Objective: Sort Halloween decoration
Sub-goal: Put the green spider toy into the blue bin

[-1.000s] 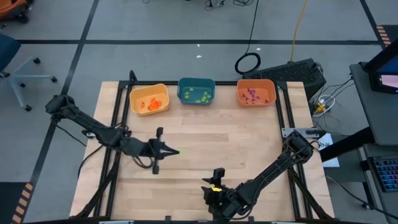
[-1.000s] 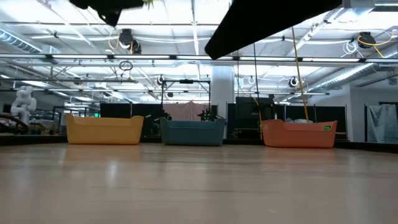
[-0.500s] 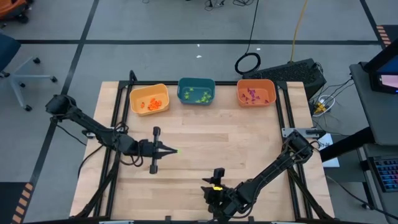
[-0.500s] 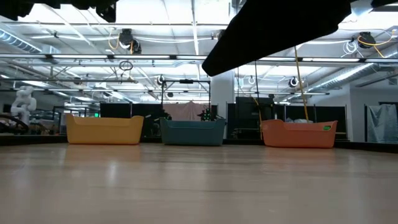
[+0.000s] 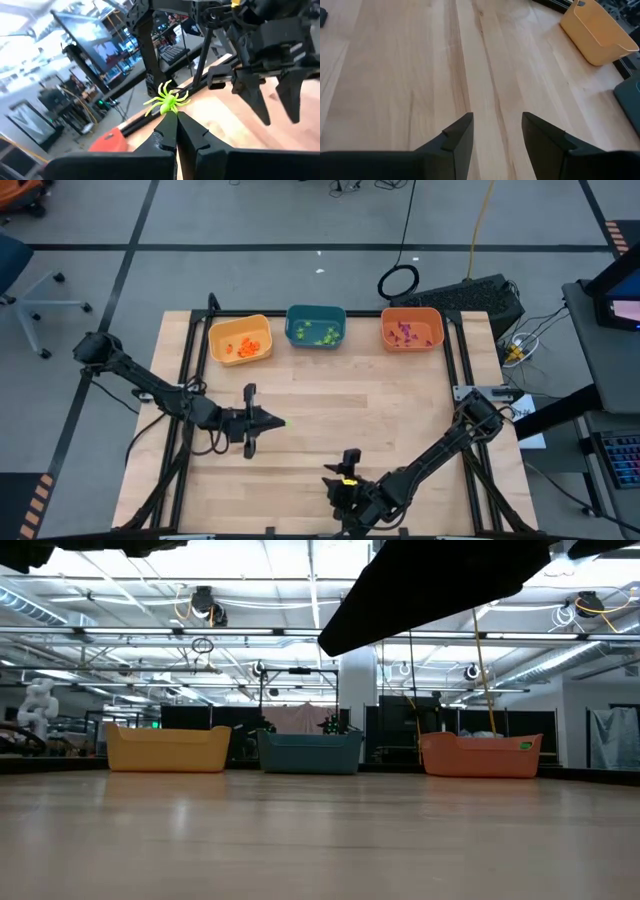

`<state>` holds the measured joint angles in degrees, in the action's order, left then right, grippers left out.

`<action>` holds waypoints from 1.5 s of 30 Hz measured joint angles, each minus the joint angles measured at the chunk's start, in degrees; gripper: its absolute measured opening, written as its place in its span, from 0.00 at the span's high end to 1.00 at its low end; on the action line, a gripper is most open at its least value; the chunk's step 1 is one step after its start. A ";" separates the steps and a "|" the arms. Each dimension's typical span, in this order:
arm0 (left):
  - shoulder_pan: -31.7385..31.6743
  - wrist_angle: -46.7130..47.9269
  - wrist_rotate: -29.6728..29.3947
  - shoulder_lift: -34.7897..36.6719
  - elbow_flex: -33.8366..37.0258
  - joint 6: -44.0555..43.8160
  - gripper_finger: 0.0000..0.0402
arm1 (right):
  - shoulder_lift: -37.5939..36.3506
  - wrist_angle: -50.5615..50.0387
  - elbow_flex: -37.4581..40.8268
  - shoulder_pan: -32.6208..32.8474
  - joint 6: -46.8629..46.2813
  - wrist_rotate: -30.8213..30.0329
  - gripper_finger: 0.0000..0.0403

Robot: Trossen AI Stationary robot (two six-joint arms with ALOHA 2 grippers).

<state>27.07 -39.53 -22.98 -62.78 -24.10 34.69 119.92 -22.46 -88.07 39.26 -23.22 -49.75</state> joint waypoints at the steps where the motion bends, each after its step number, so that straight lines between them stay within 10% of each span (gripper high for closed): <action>1: 0.00 -0.02 0.02 0.00 0.00 1.44 1.00 | 0.00 -0.02 0.00 -0.04 0.09 -0.03 0.61; 27: -3.02 -0.50 -4.58 0.00 -0.67 2.79 1.00 | 0.00 -0.02 0.02 -0.65 0.35 0.04 0.61; 36: -15.44 6.47 -8.49 0.02 -6.63 -4.29 1.00 | 0.00 0.06 0.02 -0.67 1.19 -0.01 0.61; 45: -33.88 25.09 5.37 -1.38 -16.22 -16.26 1.00 | 0.00 -0.28 0.02 -0.65 3.67 0.04 0.61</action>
<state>-6.81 -14.44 -17.62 -64.16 -40.31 18.43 119.92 -22.74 -88.05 38.61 -19.55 -49.71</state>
